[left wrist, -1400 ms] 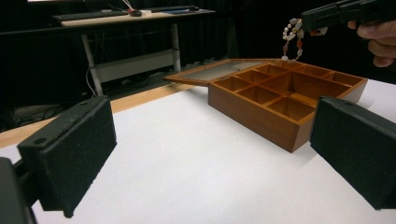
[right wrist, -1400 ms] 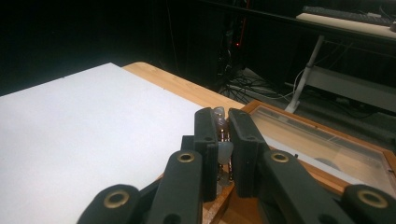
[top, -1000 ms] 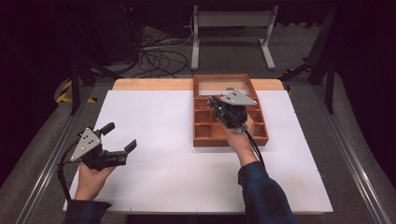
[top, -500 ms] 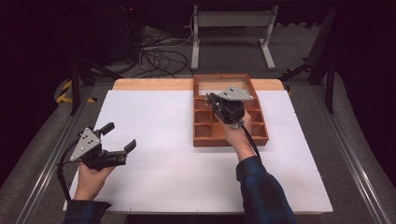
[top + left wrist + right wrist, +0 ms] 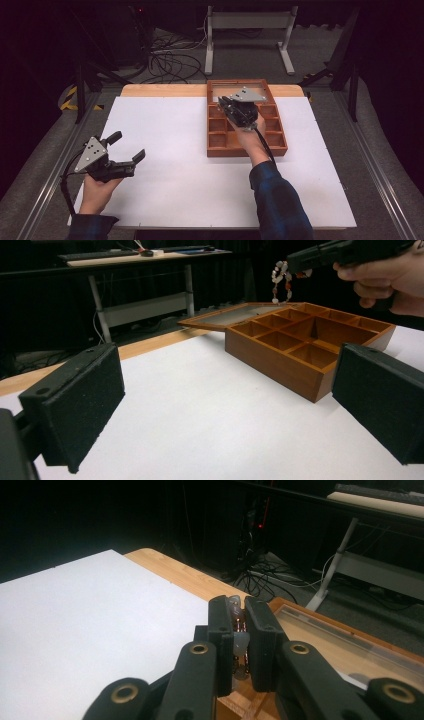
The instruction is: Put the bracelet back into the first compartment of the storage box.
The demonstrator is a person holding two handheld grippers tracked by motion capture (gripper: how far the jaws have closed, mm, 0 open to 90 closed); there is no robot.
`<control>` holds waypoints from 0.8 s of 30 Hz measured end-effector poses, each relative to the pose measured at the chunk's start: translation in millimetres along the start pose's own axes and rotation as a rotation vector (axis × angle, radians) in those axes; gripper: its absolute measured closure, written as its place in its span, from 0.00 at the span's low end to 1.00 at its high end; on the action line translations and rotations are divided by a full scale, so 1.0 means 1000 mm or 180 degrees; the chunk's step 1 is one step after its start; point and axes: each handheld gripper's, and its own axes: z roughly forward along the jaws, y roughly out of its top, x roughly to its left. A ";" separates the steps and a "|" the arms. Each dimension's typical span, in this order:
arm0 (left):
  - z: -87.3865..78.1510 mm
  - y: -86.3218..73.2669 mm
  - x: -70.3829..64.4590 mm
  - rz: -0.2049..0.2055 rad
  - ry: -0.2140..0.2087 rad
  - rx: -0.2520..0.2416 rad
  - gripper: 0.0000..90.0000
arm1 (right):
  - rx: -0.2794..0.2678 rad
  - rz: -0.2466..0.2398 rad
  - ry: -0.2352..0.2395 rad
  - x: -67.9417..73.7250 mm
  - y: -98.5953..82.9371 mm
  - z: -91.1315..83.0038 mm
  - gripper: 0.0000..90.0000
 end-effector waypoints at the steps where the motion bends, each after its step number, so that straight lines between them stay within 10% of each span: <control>1: 0.000 0.000 0.000 -0.0001 0.0001 0.0000 0.02 | -0.0023 -0.0024 0.0005 0.000 0.003 0.002 0.92; 24: -0.002 -0.001 0.003 -0.0022 0.0002 -0.0010 0.02 | 0.0319 -0.0014 -0.0017 -0.010 -0.006 0.042 0.92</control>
